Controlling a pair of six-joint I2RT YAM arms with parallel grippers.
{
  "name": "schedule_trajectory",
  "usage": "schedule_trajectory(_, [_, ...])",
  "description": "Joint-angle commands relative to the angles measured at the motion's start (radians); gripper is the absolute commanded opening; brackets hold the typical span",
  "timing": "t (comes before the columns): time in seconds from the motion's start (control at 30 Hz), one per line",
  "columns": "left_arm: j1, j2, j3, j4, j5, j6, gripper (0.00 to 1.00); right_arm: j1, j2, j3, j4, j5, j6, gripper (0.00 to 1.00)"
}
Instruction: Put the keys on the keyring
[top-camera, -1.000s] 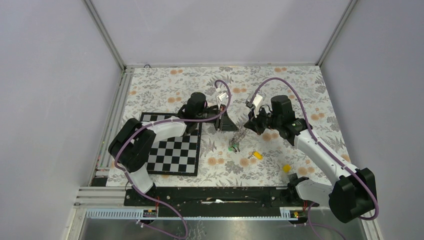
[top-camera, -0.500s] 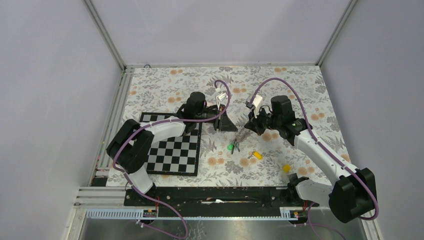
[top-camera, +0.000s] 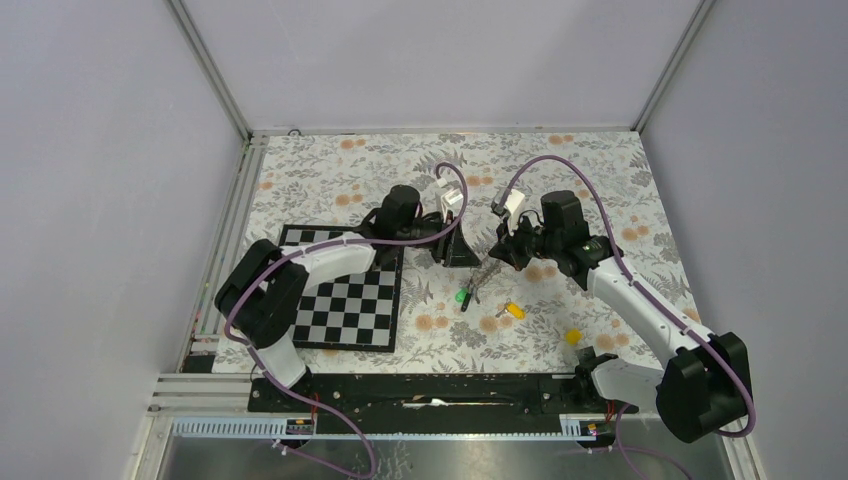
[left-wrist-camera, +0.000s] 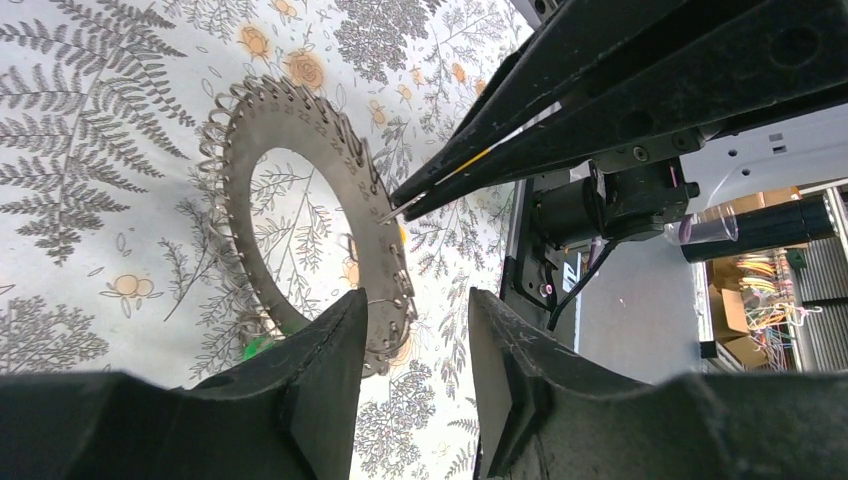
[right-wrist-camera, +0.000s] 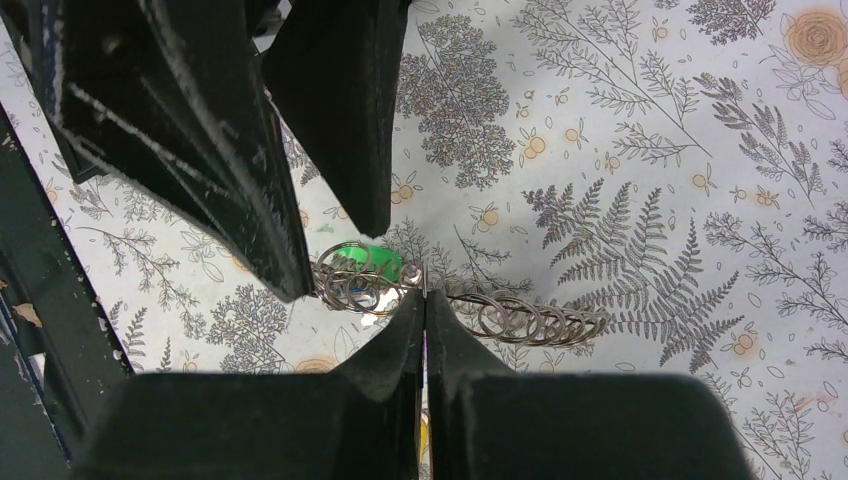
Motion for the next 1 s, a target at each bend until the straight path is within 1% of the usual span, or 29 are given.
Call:
schedule_trajectory(0.0, [-0.026,-0.001,0.043,-0.006,-0.040,0.036,0.44,-0.006,0.002,0.035,0.025,-0.008,0.009,0.00])
schedule_trajectory(0.13, [-0.044,0.005,0.049,-0.026,-0.076,0.058,0.44,-0.007,0.004,0.034,0.024,-0.008,0.009,0.00])
schedule_trajectory(0.27, [-0.052,0.016,0.057,-0.043,-0.100,0.073,0.40,-0.008,0.006,0.035,0.024,-0.010,0.011,0.00])
schedule_trajectory(0.43, [-0.055,0.023,0.063,-0.048,-0.099,0.075,0.28,-0.008,0.004,0.033,0.025,-0.008,0.009,0.00])
schedule_trajectory(0.67, [-0.056,0.018,0.058,-0.051,-0.097,0.085,0.17,-0.009,0.007,0.031,0.024,-0.007,0.007,0.00])
schedule_trajectory(0.8, [-0.055,0.016,0.059,-0.049,-0.087,0.090,0.08,-0.011,0.009,0.030,0.025,-0.006,0.006,0.00])
schedule_trajectory(0.9, [-0.055,0.011,0.061,-0.055,-0.080,0.096,0.05,-0.012,0.009,0.029,0.024,-0.003,0.003,0.00])
schedule_trajectory(0.97, [-0.056,0.005,0.060,-0.059,-0.077,0.105,0.00,-0.012,0.010,0.028,0.024,-0.001,0.000,0.00])
